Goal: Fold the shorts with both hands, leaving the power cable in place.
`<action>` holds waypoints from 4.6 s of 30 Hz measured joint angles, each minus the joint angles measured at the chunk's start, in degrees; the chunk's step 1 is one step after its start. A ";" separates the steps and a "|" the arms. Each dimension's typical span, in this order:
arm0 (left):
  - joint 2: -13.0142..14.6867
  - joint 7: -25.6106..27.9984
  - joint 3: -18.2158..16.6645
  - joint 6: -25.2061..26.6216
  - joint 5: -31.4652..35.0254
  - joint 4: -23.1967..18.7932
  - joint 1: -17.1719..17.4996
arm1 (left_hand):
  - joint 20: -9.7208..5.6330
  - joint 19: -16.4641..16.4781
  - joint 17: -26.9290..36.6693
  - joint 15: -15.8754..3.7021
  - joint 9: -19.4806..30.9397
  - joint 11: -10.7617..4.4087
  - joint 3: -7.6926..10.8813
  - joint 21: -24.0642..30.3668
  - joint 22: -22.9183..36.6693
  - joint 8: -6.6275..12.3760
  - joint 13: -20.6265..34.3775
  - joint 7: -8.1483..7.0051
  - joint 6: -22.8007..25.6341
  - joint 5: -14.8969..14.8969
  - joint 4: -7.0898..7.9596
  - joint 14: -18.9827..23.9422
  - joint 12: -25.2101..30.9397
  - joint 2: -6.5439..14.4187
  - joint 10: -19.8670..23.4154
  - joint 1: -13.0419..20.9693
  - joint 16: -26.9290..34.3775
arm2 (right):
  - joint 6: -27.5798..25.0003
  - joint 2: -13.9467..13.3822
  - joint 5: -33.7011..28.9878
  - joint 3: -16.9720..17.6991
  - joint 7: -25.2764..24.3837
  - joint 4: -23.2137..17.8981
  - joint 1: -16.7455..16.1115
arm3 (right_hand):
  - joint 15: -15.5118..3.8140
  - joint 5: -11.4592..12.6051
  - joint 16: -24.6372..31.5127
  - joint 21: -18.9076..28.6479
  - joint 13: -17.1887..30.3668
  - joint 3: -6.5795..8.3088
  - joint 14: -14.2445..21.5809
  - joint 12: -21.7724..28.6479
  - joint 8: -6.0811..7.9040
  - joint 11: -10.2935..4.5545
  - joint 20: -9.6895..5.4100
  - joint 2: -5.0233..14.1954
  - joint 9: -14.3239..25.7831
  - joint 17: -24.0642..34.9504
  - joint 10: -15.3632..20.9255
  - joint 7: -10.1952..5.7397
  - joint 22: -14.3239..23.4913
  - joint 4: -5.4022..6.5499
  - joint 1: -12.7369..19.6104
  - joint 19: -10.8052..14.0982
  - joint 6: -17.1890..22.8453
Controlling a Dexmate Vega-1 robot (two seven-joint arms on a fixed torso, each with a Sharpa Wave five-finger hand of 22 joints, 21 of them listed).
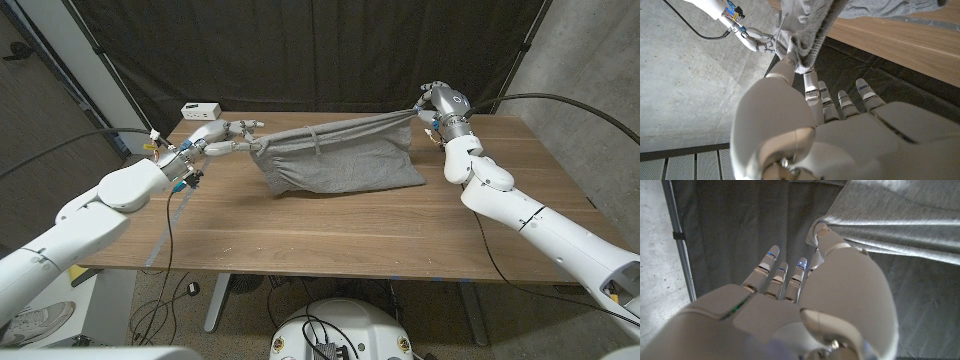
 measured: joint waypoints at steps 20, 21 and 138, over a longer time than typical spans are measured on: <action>-1.54 1.68 5.62 5.11 2.72 4.04 -9.21 | 0.00 0.00 0.00 -0.01 0.01 -0.22 -0.01 0.00 -0.01 0.25 0.00 -0.07 -0.34 -0.17 0.00 0.00 0.00 0.39 -0.21 -0.28 0.00 | 6.49 4.66 -0.35 -4.65 1.91 12.90 8.83 | 0.00 0.22 0.00 0.00 0.01 0.22 0.00 0.00 -0.04 0.00 0.00 -0.32 0.04 0.00 0.02 0.00 0.00 0.22 -0.32 0.00 -0.01; -1.60 1.92 5.83 5.42 2.94 4.20 -9.56 | 0.00 0.00 0.00 -0.01 0.01 -0.22 -0.01 0.00 -0.01 0.25 0.00 -0.08 -0.34 -0.17 0.00 0.00 0.00 0.39 -0.21 -0.28 0.00 | 6.49 4.70 -0.35 -4.71 1.91 13.04 8.92 | 0.00 0.22 0.00 0.00 0.01 0.22 0.00 0.00 -0.33 -0.20 0.00 -0.32 0.04 0.00 0.21 0.00 0.00 0.22 -0.32 0.00 0.00; 0.69 11.21 13.83 15.09 15.24 -0.33 -10.84 | 1.63 -2.69 0.39 2.13 -1.75 2.46 -7.58 0.45 1.05 -14.43 0.65 -7.34 -43.64 -9.32 9.63 -3.20 -0.88 -1.74 -12.31 -15.96 -0.22 | 14.73 4.55 3.47 -10.22 10.17 13.79 9.88 | 0.00 -0.88 -0.22 -0.44 0.14 0.53 0.81 -0.92 -9.98 4.21 1.48 4.94 -0.12 0.69 -7.08 -3.70 0.00 6.72 -16.55 -0.16 -28.30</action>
